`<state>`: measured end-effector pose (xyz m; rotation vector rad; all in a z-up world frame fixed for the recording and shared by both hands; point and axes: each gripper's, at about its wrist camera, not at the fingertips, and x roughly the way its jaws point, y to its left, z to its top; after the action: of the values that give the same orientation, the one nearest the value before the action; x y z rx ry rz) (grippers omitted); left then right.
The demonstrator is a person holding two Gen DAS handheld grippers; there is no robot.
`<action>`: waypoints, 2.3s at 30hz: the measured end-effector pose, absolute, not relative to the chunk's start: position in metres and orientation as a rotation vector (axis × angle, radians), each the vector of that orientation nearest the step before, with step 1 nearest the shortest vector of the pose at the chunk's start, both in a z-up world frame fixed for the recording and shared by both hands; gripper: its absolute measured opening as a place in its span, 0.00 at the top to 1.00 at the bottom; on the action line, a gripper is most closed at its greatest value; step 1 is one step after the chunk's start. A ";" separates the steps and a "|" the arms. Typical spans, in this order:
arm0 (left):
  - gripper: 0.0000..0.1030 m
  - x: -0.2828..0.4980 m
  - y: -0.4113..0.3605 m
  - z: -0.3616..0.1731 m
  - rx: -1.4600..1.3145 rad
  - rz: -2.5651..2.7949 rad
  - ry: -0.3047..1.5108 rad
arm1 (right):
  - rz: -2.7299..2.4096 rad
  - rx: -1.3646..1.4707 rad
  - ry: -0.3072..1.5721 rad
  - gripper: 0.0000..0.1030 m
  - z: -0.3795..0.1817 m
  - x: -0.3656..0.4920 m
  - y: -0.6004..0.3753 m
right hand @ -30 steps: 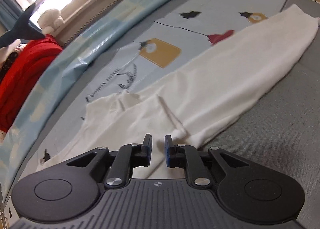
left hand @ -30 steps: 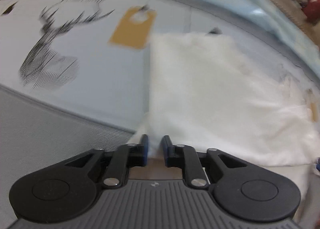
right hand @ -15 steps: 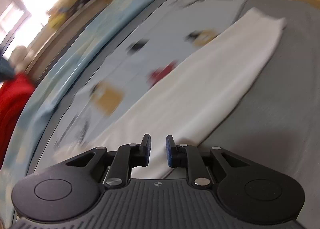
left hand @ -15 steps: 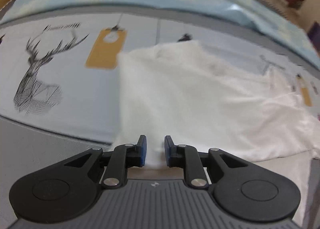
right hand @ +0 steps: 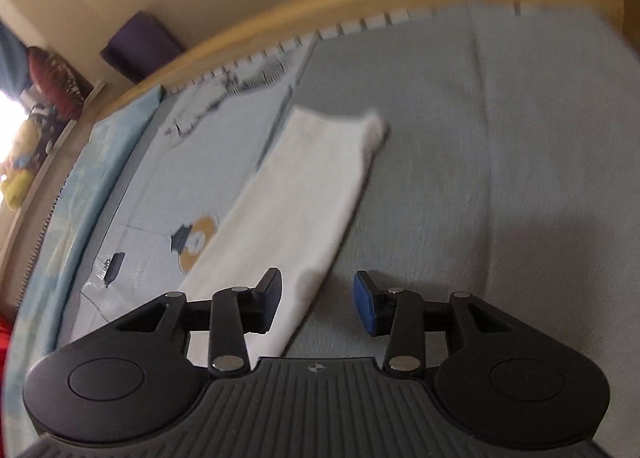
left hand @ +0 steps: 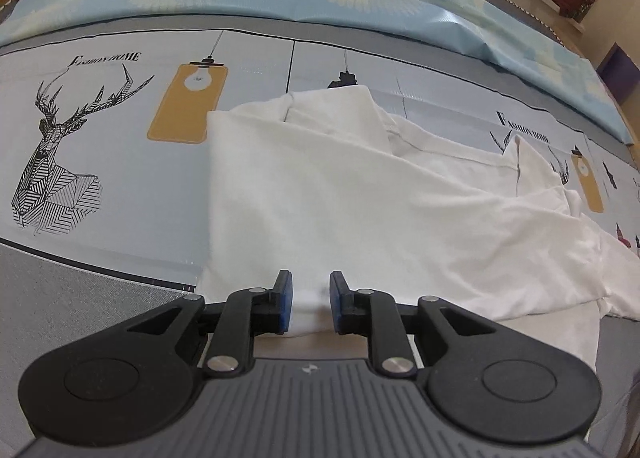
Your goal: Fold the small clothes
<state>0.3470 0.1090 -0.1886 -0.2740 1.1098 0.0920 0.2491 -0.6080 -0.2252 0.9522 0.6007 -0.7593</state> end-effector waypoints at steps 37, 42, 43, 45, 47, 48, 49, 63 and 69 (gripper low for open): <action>0.77 0.332 0.174 -0.157 -0.486 0.081 1.033 | 0.482 -0.037 0.827 0.75 -0.132 0.269 -0.113; 0.77 0.338 0.117 -0.158 -0.389 -0.124 1.055 | 0.244 0.159 0.775 0.69 -0.126 0.280 -0.173; 0.74 0.337 0.105 -0.159 -0.356 -0.162 1.060 | 0.166 0.183 0.806 0.69 -0.134 0.286 -0.185; 0.68 0.335 0.076 -0.162 -0.257 -0.247 1.074 | 0.028 0.223 0.916 0.68 -0.150 0.298 -0.205; 0.63 0.333 0.051 -0.166 -0.180 -0.294 1.068 | 0.053 0.290 0.925 0.68 -0.158 0.306 -0.218; 0.63 0.332 0.041 -0.169 -0.156 -0.304 1.068 | 0.049 0.288 0.925 0.69 -0.159 0.309 -0.224; 0.63 0.331 0.031 -0.173 -0.140 -0.316 1.071 | 0.022 0.275 0.923 0.69 -0.160 0.311 -0.231; 0.98 0.336 -0.056 -0.205 0.115 -0.249 1.072 | -0.166 0.540 1.007 0.69 -0.185 0.320 -0.291; 0.98 0.339 0.029 -0.139 0.070 -0.015 0.835 | -0.187 0.564 1.020 0.69 -0.190 0.325 -0.292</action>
<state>0.3386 0.0288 -0.1392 0.0699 0.8346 -0.0154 0.3247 -0.2920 -0.1898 0.5639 1.0196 -0.1868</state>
